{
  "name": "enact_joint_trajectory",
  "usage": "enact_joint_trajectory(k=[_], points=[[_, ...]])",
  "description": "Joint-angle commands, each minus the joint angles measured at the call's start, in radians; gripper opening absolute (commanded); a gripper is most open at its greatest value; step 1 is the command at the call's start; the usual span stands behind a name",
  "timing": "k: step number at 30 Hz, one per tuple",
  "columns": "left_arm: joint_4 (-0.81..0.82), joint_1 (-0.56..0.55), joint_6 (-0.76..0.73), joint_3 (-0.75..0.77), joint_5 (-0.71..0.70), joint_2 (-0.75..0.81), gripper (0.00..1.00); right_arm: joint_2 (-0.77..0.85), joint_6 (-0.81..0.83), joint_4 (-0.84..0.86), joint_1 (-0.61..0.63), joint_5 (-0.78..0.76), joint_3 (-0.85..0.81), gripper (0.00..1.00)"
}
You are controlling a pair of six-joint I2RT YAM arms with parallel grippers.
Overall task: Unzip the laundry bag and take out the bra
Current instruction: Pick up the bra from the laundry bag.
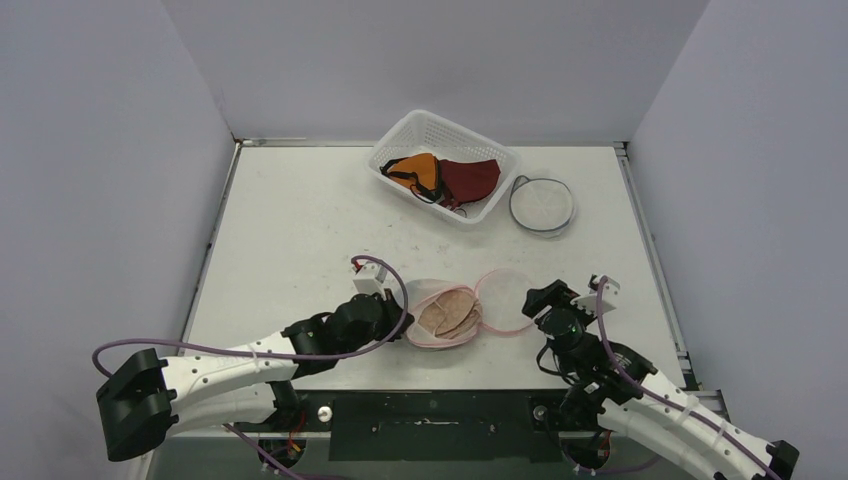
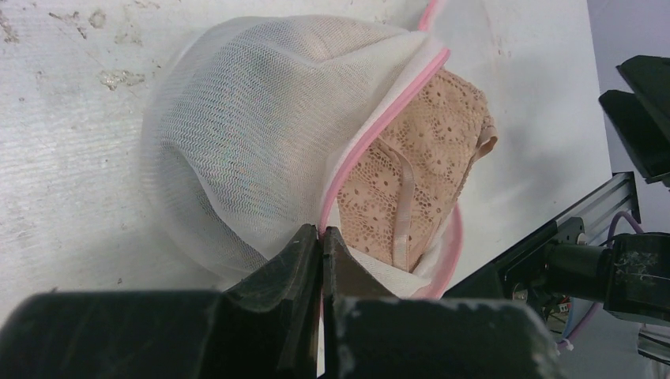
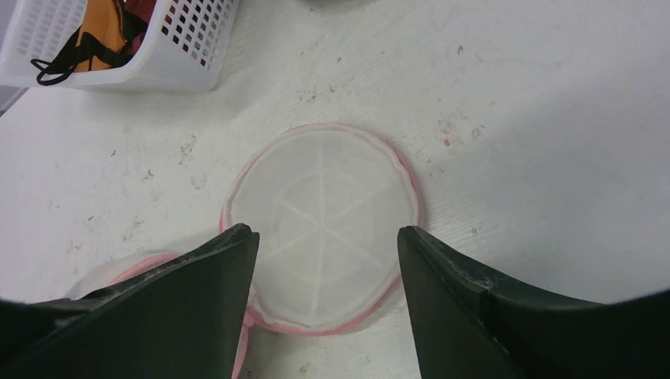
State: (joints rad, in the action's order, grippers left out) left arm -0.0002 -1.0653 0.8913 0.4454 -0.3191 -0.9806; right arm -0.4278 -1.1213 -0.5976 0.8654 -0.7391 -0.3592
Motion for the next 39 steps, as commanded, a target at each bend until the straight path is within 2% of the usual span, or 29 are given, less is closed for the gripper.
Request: enact_joint_trajectory(k=[1, 3, 6, 10, 12, 17, 23, 28, 32, 34, 39], points=[[0.064, 0.000, 0.015, 0.003, 0.025, -0.008, 0.00, 0.013, 0.052, -0.037, 0.009, 0.014, -0.101, 0.69], [0.055, 0.000, 0.005, 0.009, 0.020, -0.004, 0.00, -0.008, 0.123, 0.007, 0.009, 0.077, -0.137, 0.70], [0.041, 0.000, -0.012, 0.015, 0.010, -0.003, 0.00, -0.067, 0.198, 0.192, 0.009, 0.265, -0.137, 0.69], [0.026, -0.001, -0.026, 0.003, -0.004, -0.010, 0.00, -0.241, 0.143, 0.468, 0.010, 0.487, -0.081, 0.72], [0.027, -0.005, -0.029, -0.010, -0.013, -0.009, 0.00, -0.334, 0.109, 0.580, 0.019, 0.533, -0.047, 0.78], [0.034, -0.010, -0.025, -0.042, -0.022, -0.001, 0.00, -0.483, 0.076, 0.693, 0.068, 0.465, -0.044, 0.86], [0.033, -0.016, -0.029, -0.054, -0.014, 0.002, 0.00, -0.578, 0.066, 0.700, 0.106, 0.409, -0.082, 0.85], [0.034, -0.018, -0.027, -0.063, -0.003, 0.010, 0.00, -0.592, 0.059, 0.701, 0.120, 0.392, -0.087, 0.76], [0.040, -0.017, -0.018, -0.068, 0.012, 0.020, 0.00, -0.602, 0.064, 0.677, 0.147, 0.368, -0.110, 0.58], [0.044, -0.017, -0.016, -0.065, 0.018, 0.024, 0.00, -0.614, 0.069, 0.667, 0.153, 0.361, -0.122, 0.52], [0.036, -0.017, -0.017, -0.055, 0.020, 0.036, 0.00, -0.648, 0.093, 0.666, 0.159, 0.366, -0.150, 0.50]])
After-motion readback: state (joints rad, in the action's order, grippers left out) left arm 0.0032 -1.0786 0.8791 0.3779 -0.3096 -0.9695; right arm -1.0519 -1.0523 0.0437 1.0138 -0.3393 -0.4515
